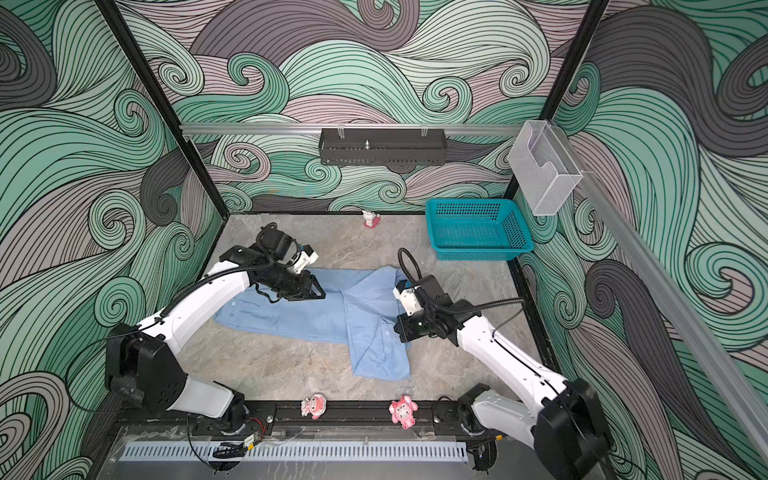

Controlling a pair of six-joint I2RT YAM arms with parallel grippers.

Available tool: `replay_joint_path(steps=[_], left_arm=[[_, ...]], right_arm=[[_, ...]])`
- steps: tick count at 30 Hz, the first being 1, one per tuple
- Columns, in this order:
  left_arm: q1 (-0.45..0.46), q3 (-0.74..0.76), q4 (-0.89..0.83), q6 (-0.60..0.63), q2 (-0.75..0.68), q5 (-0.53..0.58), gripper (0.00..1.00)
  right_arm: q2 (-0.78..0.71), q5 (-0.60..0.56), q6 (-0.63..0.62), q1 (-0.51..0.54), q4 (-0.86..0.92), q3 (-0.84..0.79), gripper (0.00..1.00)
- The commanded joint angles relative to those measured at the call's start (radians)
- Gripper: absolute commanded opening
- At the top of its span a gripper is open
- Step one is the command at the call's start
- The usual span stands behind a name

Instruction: Fold and stack the long sleeve shirts

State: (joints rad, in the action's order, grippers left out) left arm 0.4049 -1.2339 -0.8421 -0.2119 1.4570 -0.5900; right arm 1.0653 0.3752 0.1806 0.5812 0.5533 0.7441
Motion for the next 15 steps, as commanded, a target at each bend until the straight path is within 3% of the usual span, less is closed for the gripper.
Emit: replay_joint_path(steps=[1,7,15], left_arm=[[0.066,0.039,0.182,0.138,-0.107,-0.072,0.45],[0.175,0.155,0.425,0.309,-0.245,-0.094,0.56],[0.242,0.132,0.406,0.383,-0.197,-0.148,0.66]], right_arm=[[-0.085,0.078,-0.133,0.037,-0.183,-0.008,0.00],[-0.076,0.290,-0.278,0.040,-0.275,0.052,0.00],[-0.007,0.352,-0.339,0.039,-0.261,0.154,0.00]])
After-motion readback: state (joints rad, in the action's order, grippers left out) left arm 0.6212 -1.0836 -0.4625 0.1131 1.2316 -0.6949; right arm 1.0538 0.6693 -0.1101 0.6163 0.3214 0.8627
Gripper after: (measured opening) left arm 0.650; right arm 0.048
